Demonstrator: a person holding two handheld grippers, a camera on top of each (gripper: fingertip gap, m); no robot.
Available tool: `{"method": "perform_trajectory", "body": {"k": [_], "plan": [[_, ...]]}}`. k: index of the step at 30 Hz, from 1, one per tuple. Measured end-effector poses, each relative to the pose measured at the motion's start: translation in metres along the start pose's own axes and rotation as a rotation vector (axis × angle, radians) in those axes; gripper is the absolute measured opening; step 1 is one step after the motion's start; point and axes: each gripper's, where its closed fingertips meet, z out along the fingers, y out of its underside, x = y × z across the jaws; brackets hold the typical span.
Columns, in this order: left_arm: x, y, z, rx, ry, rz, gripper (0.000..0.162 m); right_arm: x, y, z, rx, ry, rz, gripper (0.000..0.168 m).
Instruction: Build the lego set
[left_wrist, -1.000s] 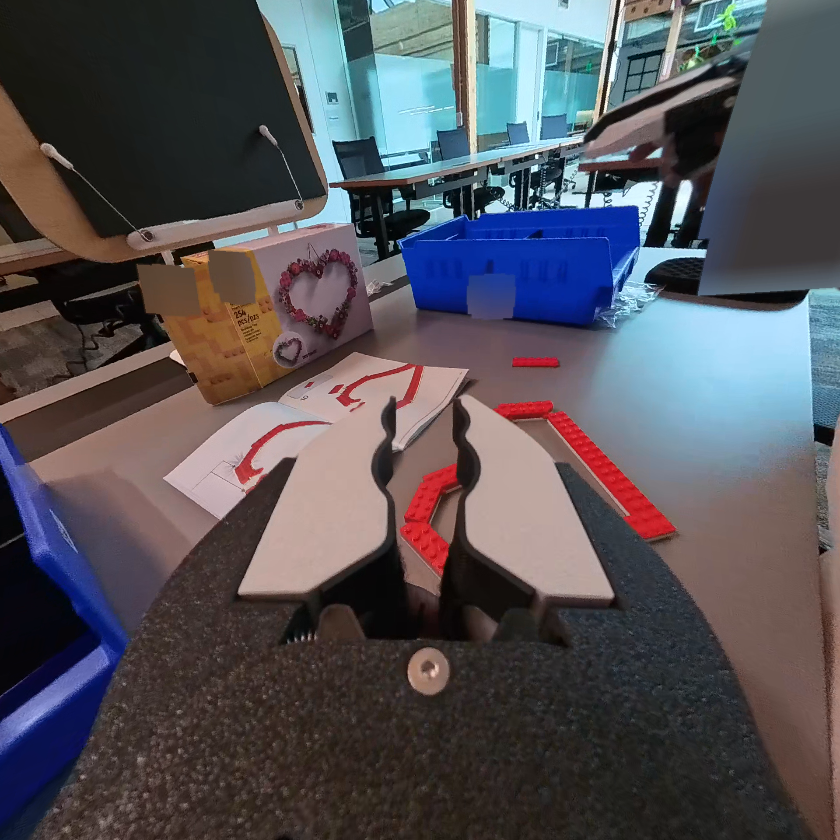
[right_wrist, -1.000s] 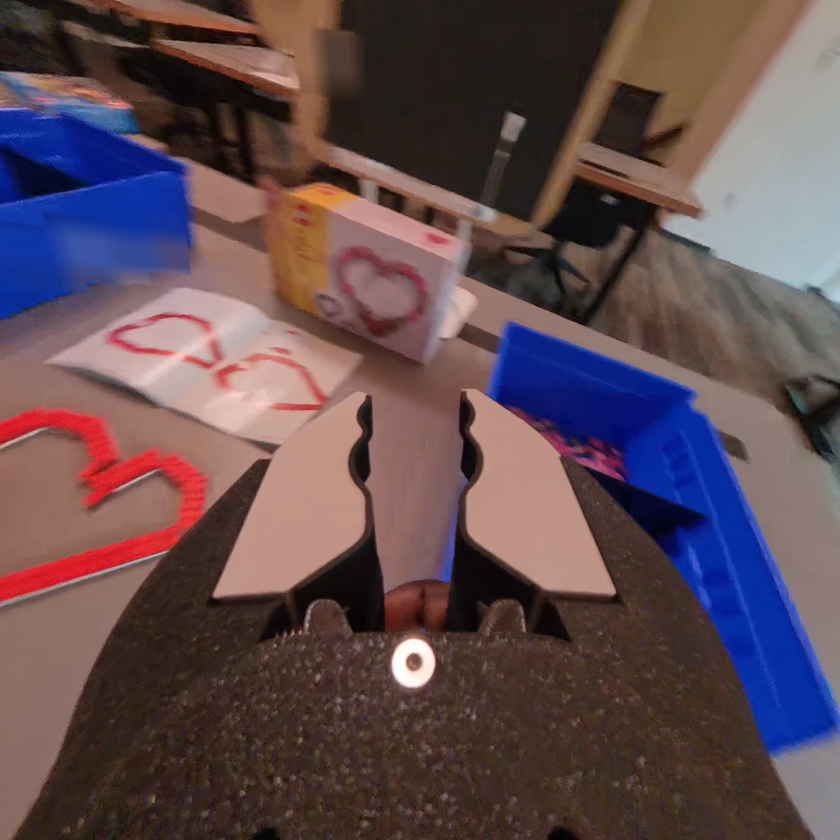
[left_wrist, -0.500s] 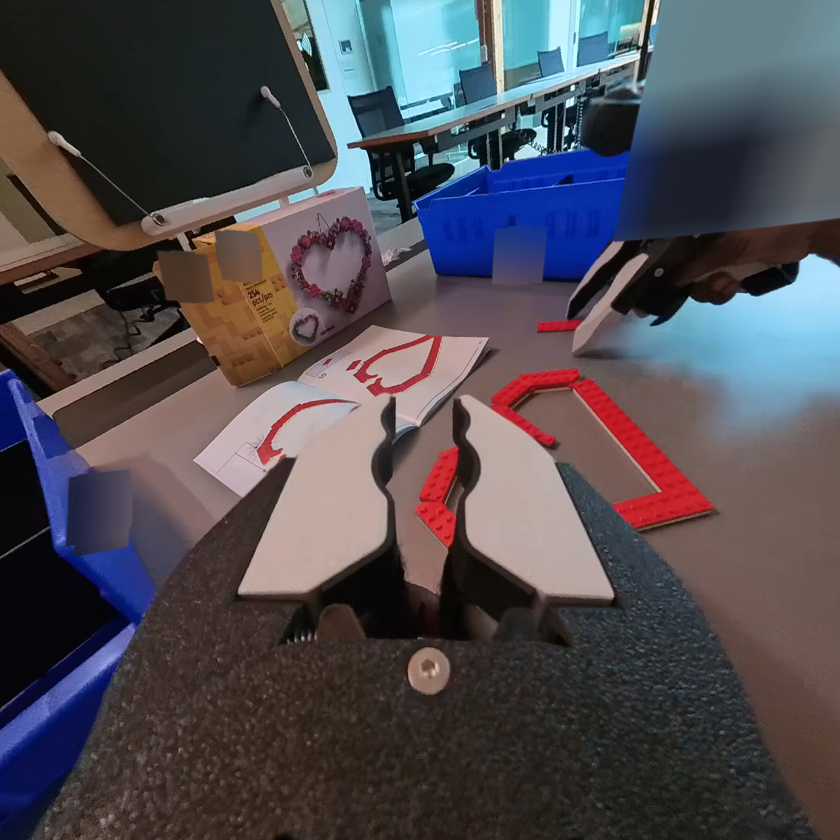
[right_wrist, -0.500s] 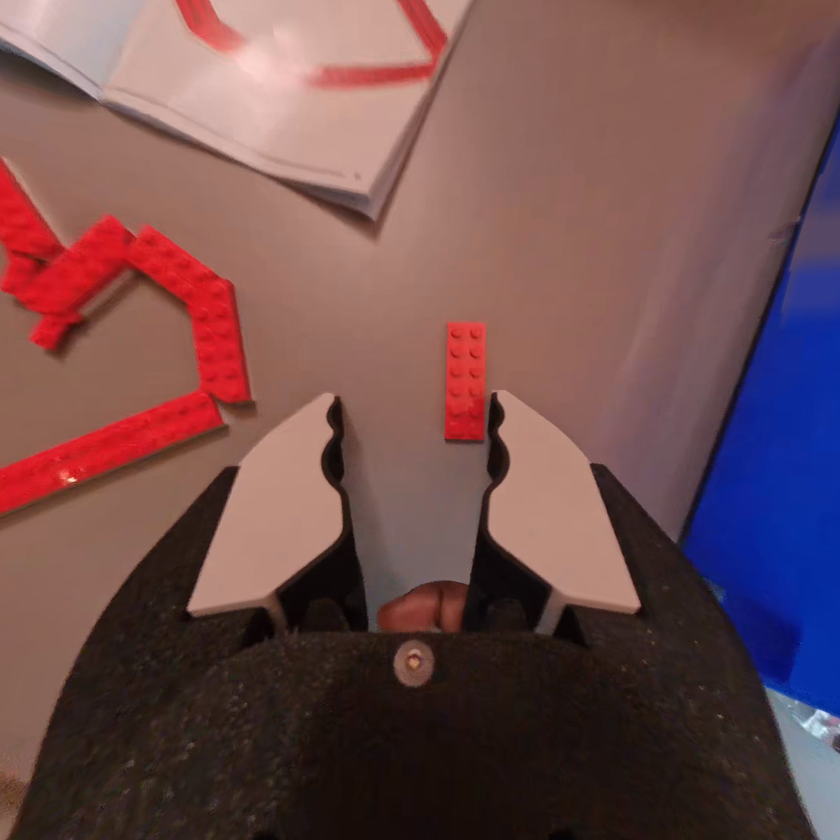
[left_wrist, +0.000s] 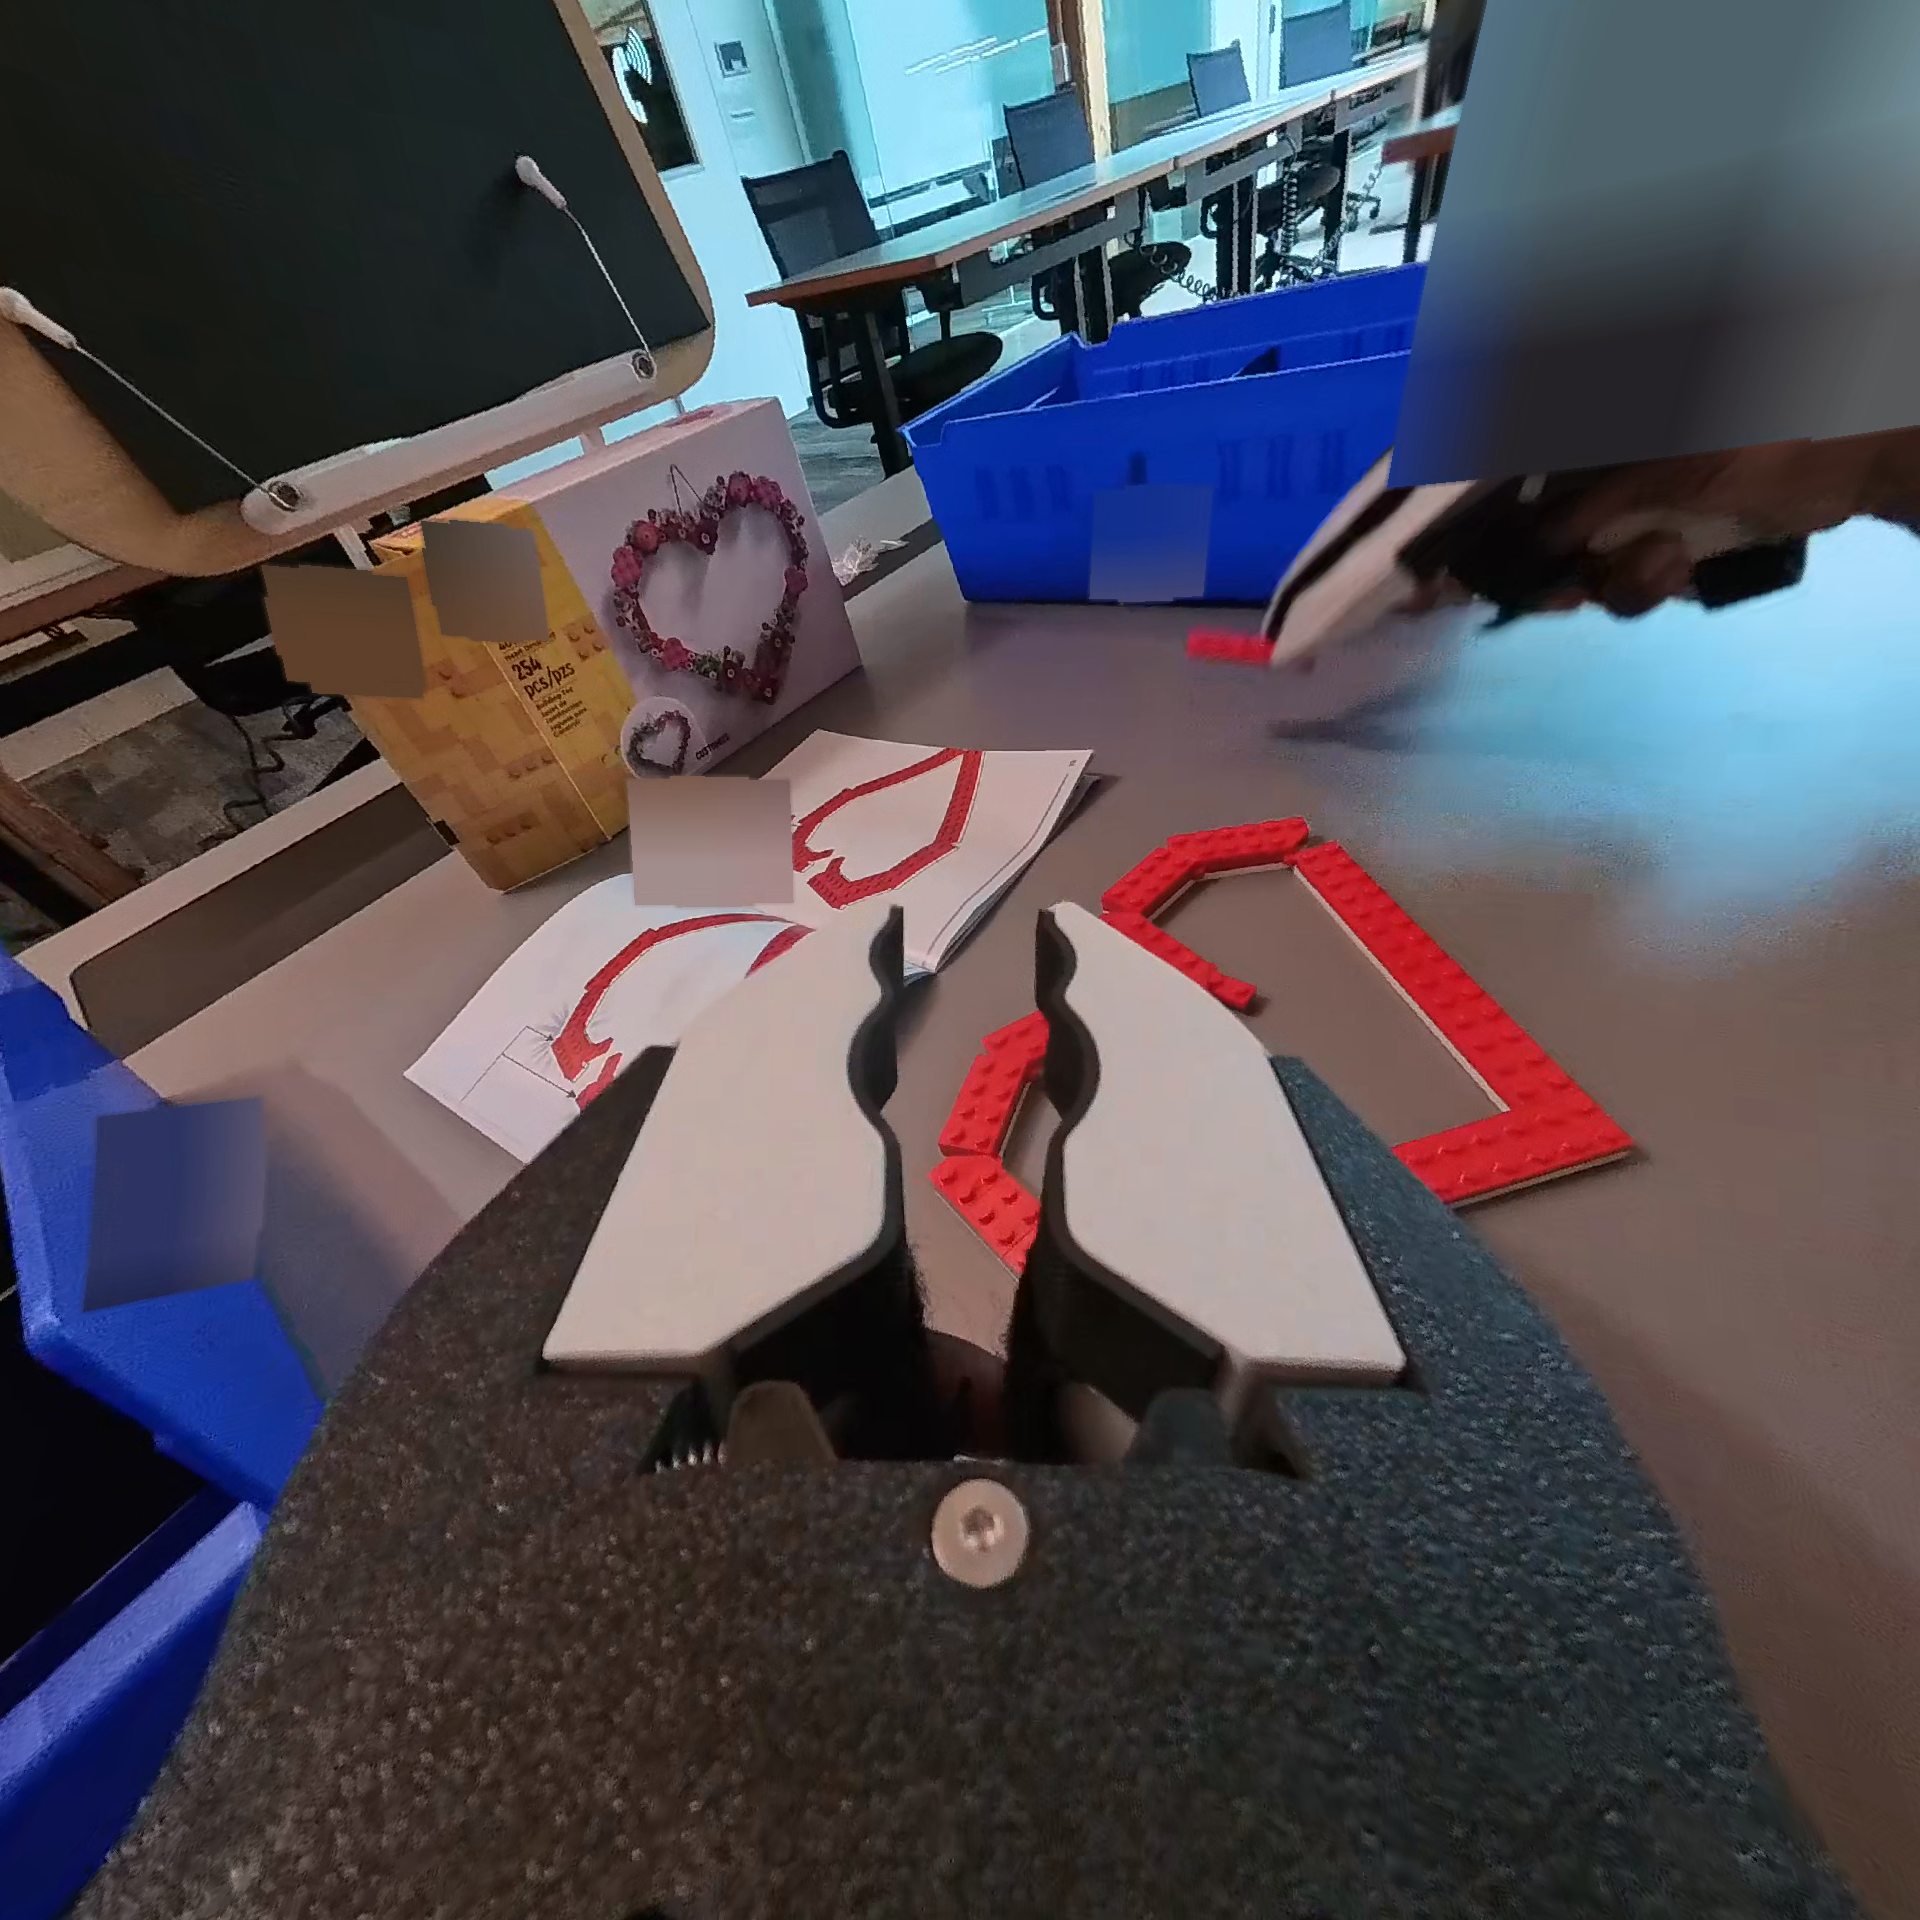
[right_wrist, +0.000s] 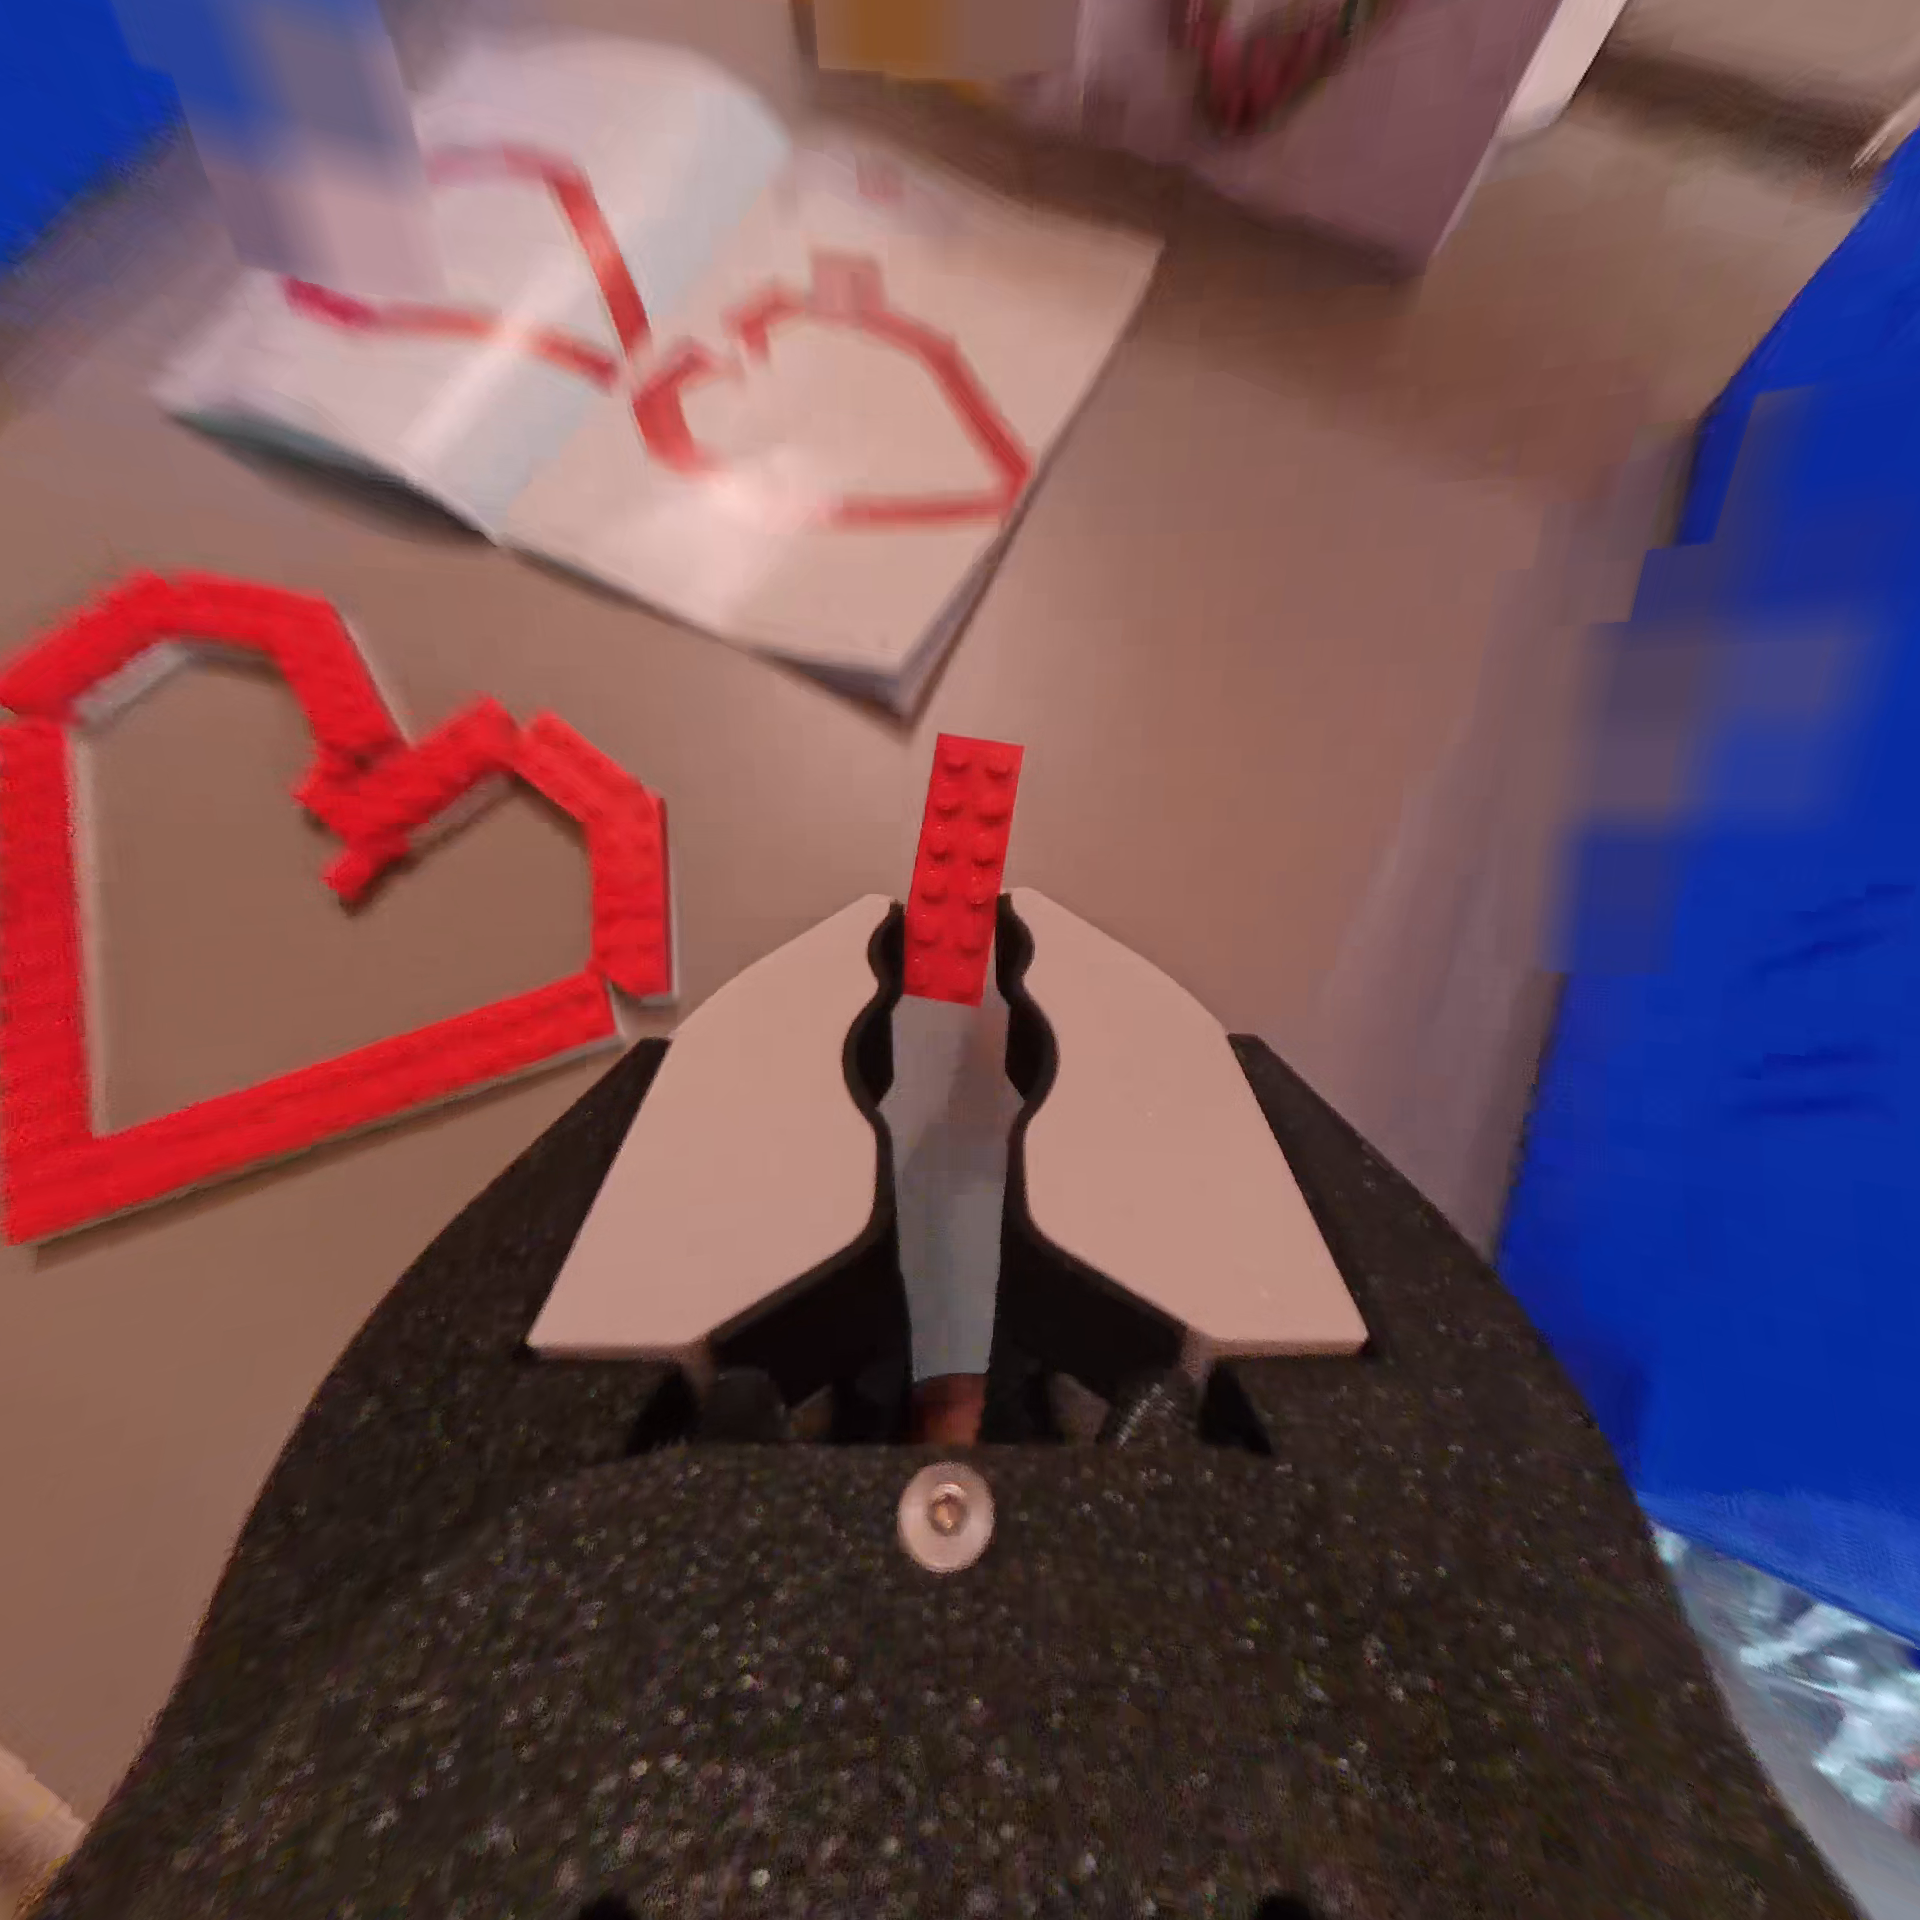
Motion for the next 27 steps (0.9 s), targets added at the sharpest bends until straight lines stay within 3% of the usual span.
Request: {"method": "perform_trajectory", "body": {"k": [5, 8, 11, 19, 22, 27], "plan": [[0.0, 0.003, 0.003, -0.008, 0.007, -0.017, 0.023, 0.049, -0.074, -0.092, 0.367, 0.21, 0.005, 0.017], [0.004, 0.001, 0.009, -0.012, 0.023, -0.015, 0.023, 0.113, -0.068, -0.127, 0.37, 0.439, 0.079, 0.016], [0.008, 0.001, 0.015, -0.027, 0.037, 0.015, 0.024, 0.159, -0.035, -0.124, 0.245, 0.54, 0.14, 0.017], [0.015, 0.006, 0.036, -0.14, 0.097, 0.113, 0.024, 0.175, -0.003, -0.081, 0.067, 0.423, 0.207, 0.018], [0.019, 0.008, 0.049, -0.218, 0.189, 0.118, 0.026, 0.178, 0.009, -0.072, -0.007, 0.406, 0.208, 0.036], [0.014, 0.01, 0.09, -0.335, 0.298, 0.165, 0.03, 0.174, -0.02, -0.097, 0.143, 0.504, 0.14, 0.037]]}}
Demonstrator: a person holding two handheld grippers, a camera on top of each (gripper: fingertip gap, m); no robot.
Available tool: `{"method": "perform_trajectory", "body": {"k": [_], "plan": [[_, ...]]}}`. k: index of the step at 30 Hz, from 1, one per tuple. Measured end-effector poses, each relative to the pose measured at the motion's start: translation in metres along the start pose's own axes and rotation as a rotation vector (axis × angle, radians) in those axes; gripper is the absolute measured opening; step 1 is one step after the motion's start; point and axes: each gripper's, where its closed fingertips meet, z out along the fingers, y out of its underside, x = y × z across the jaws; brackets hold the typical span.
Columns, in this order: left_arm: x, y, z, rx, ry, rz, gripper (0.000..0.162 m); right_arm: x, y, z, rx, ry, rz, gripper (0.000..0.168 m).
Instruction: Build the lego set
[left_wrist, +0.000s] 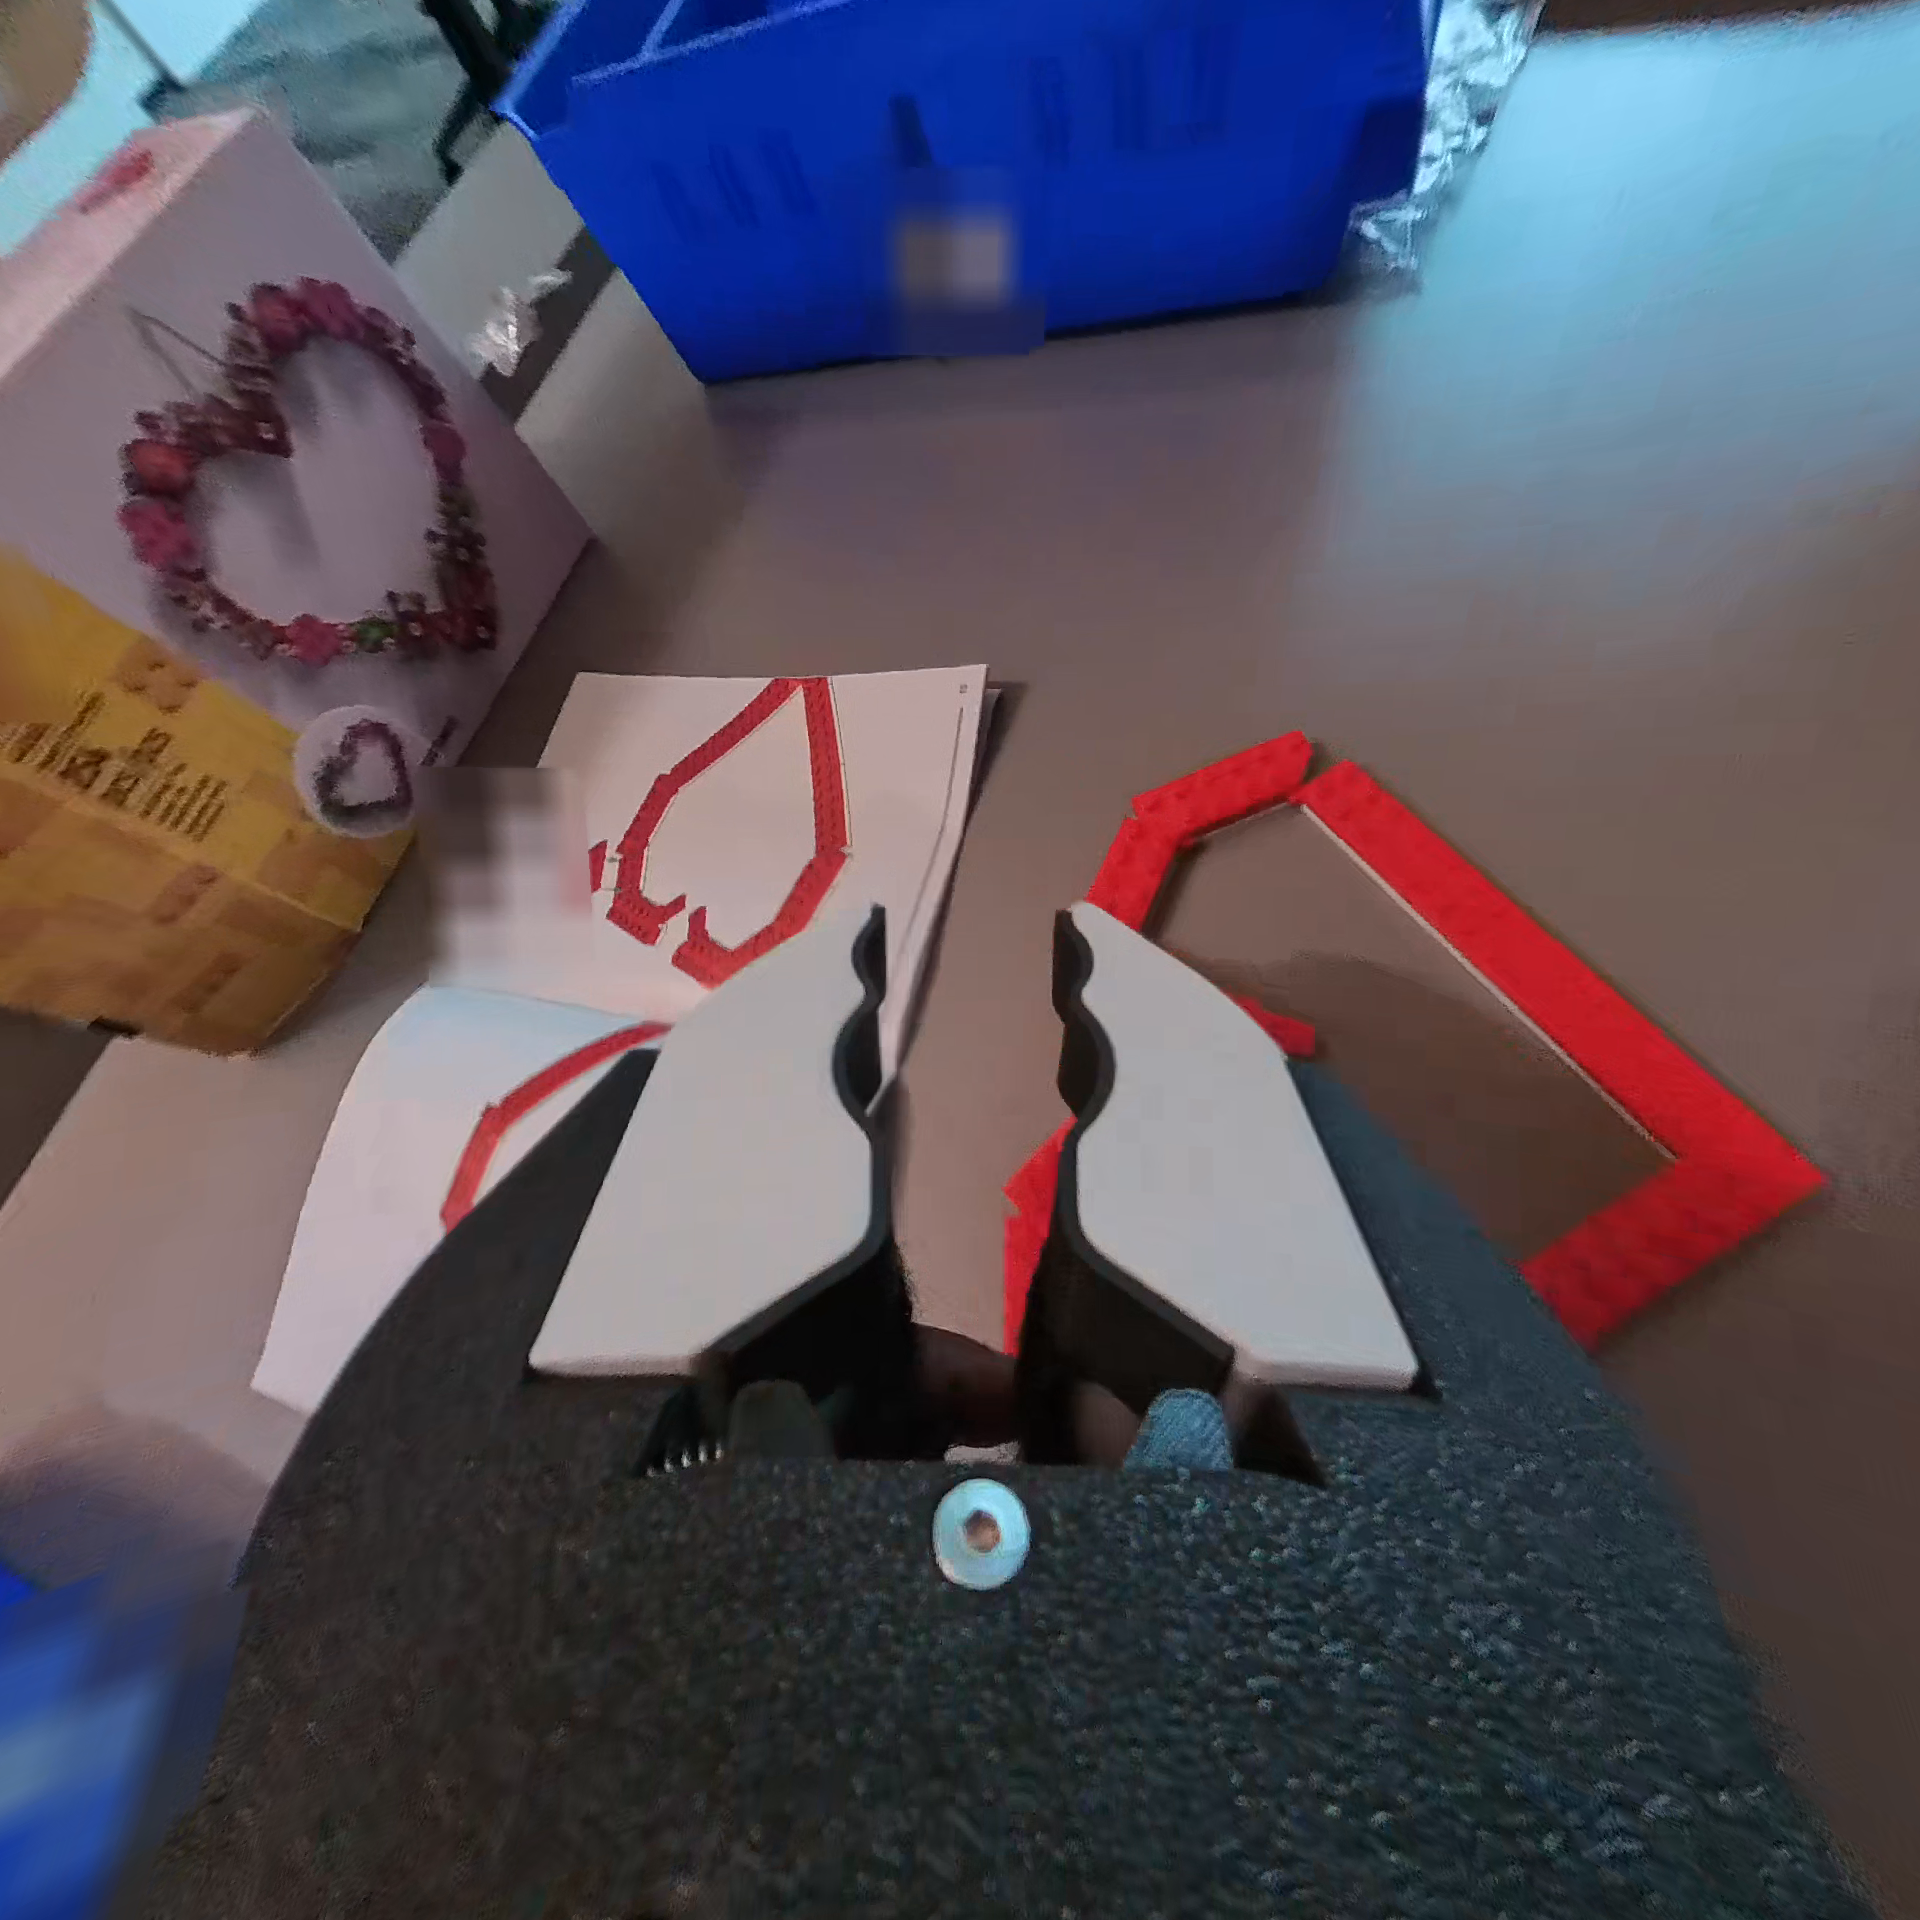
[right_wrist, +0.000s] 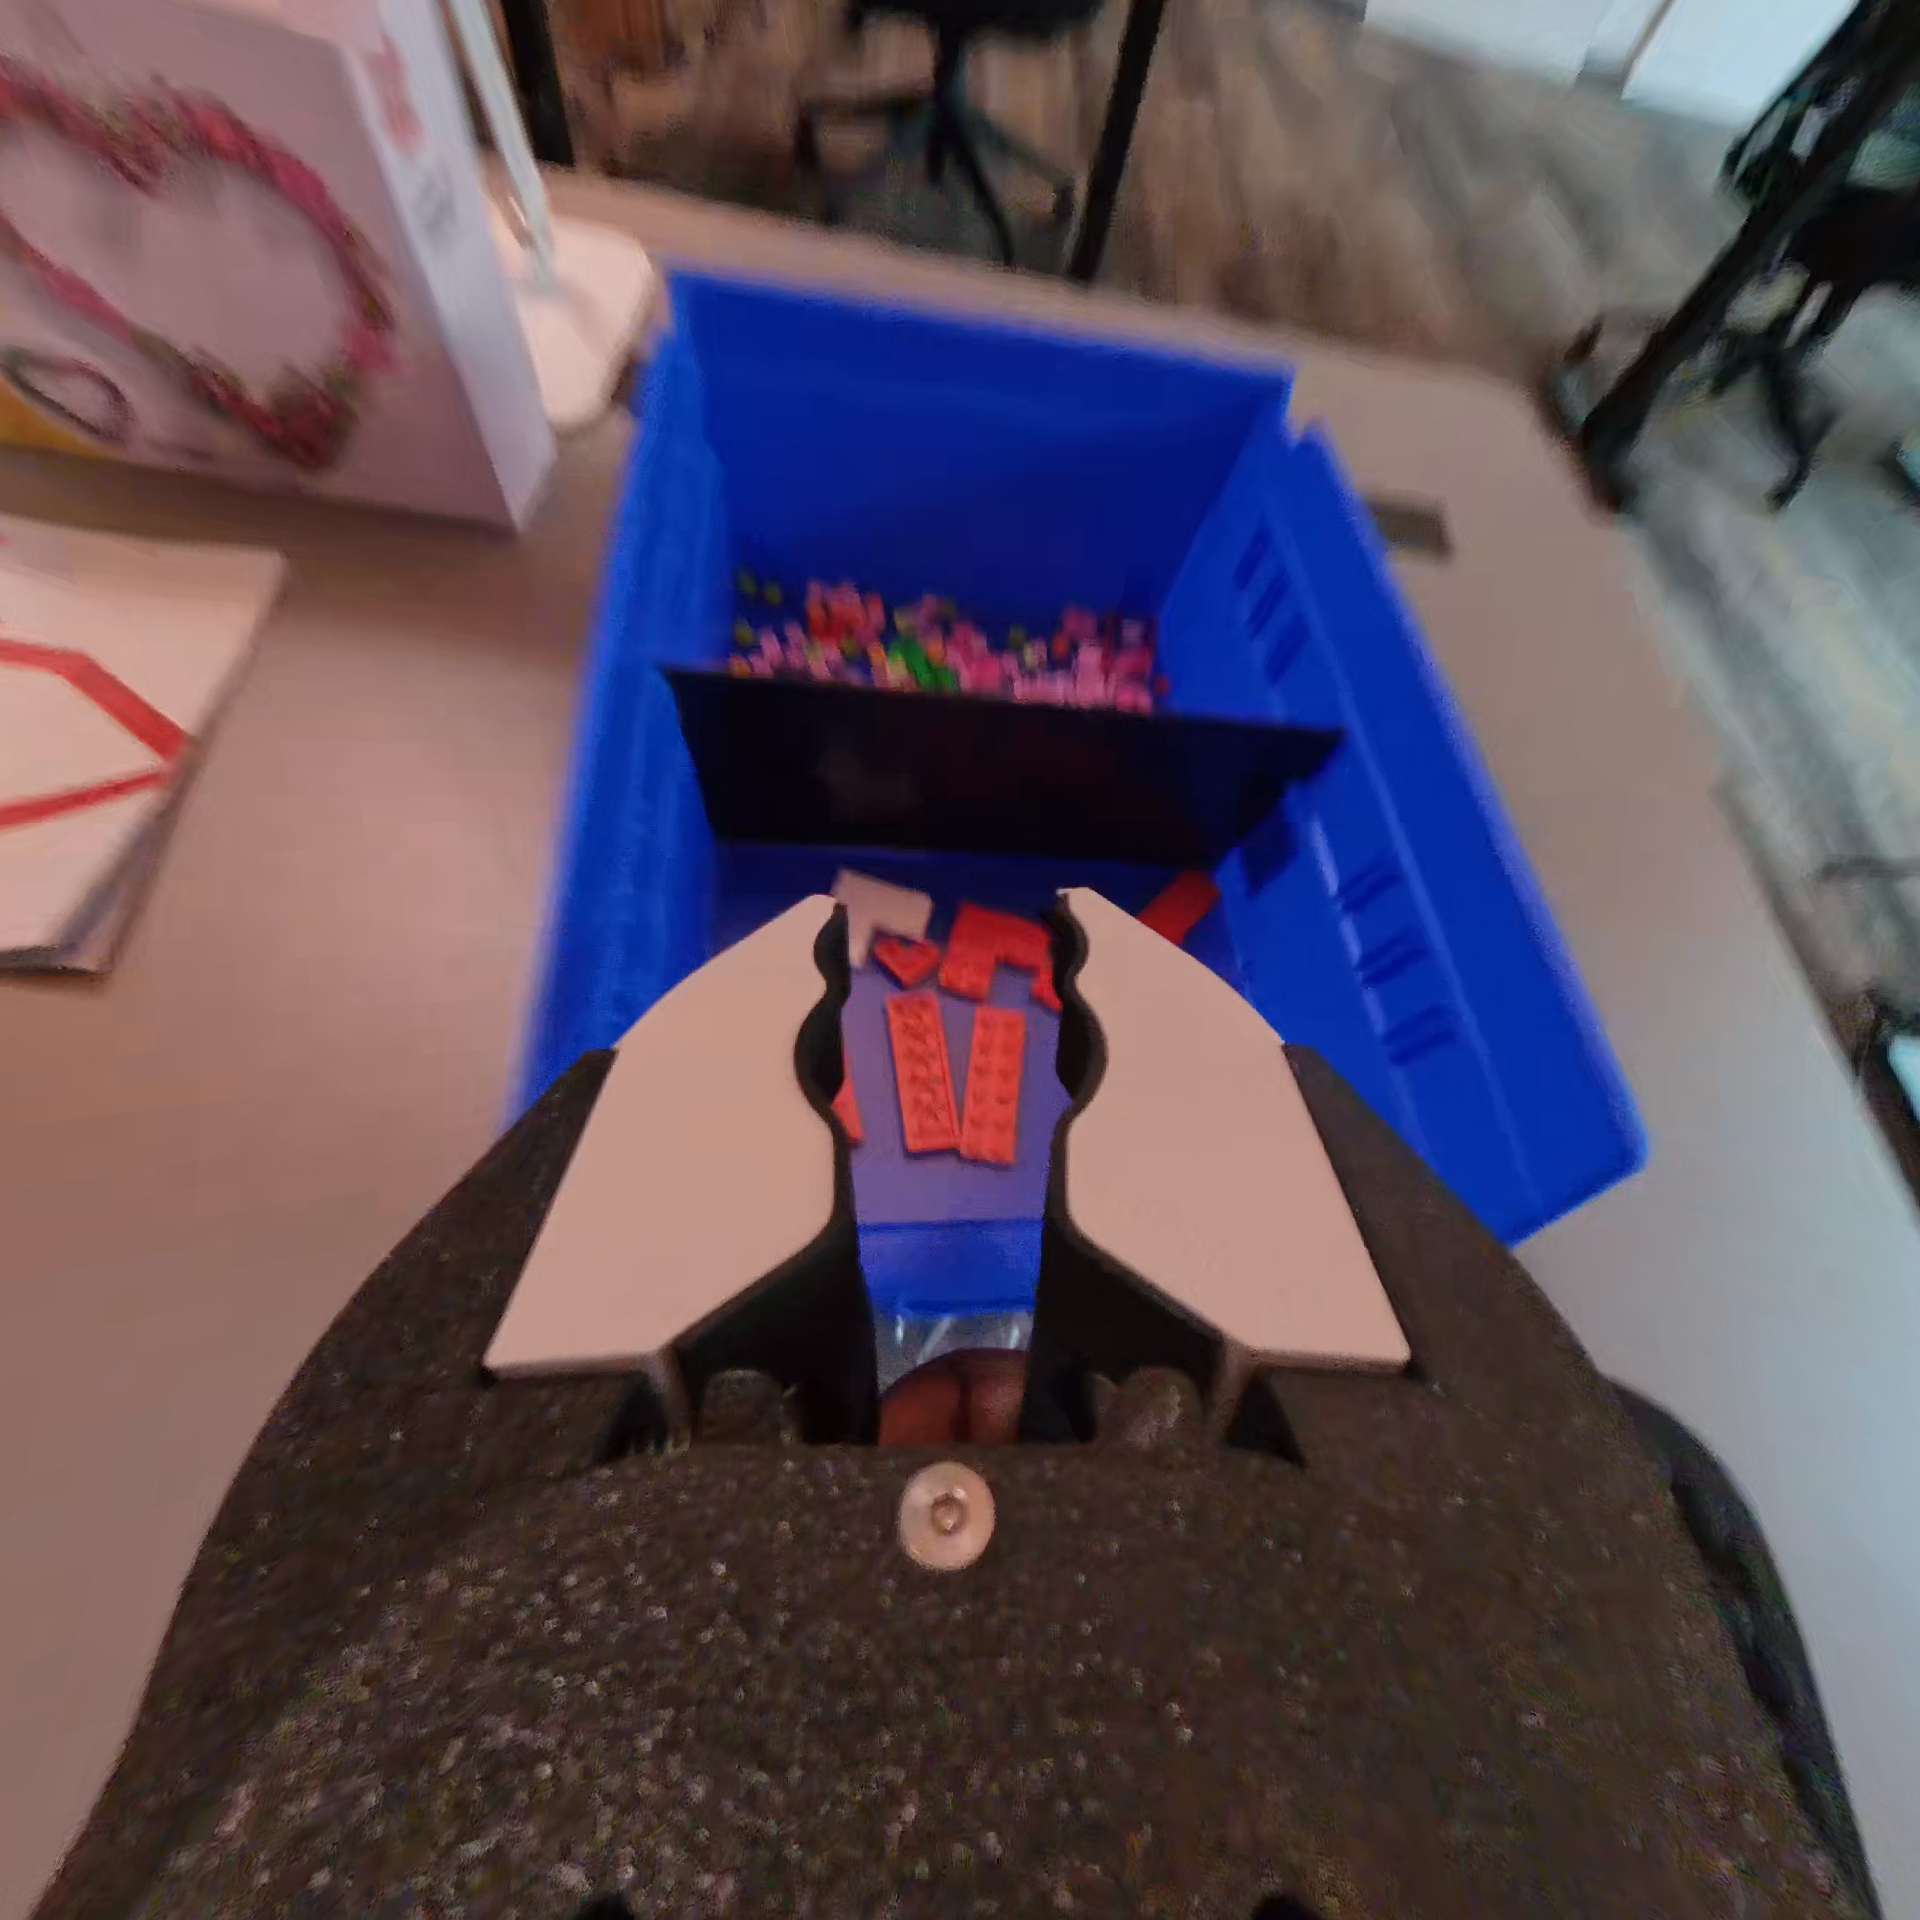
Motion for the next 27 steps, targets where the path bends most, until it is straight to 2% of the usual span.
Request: {"method": "perform_trajectory", "body": {"k": [3, 5, 7, 8, 12, 15, 18, 24, 27], "plan": [[-0.004, -0.01, 0.036, -0.042, 0.076, 0.018, 0.03, -0.044, -0.046, -0.033, 0.231, -0.119, -0.086, 0.03], [-0.001, -0.012, 0.062, -0.088, 0.144, 0.04, 0.028, -0.106, -0.063, -0.053, 0.332, -0.365, -0.153, 0.026], [-0.004, -0.008, 0.086, -0.135, 0.167, 0.051, 0.024, -0.175, -0.052, -0.065, 0.301, -0.671, -0.209, 0.027], [-0.006, -0.005, 0.096, -0.157, 0.164, 0.052, 0.023, -0.199, -0.04, -0.062, 0.251, -0.764, -0.231, 0.029], [-0.006, 0.007, 0.116, -0.218, 0.184, 0.071, 0.026, -0.232, 0.006, -0.007, 0.057, -0.759, -0.29, 0.032], [-0.006, 0.01, 0.118, -0.193, 0.215, 0.05, 0.023, -0.241, 0.026, 0.015, -0.054, -0.797, -0.242, 0.034], [-0.005, 0.011, 0.115, -0.14, 0.283, 0.002, 0.014, -0.243, 0.031, 0.026, -0.092, -0.804, -0.204, 0.034], [-0.006, 0.008, 0.109, -0.045, 0.348, -0.086, 0.008, -0.243, 0.037, 0.04, -0.128, -0.792, -0.222, 0.032], [-0.006, 0.007, 0.108, -0.034, 0.374, -0.117, 0.008, -0.248, 0.031, 0.042, -0.093, -0.818, -0.207, 0.024]]}}
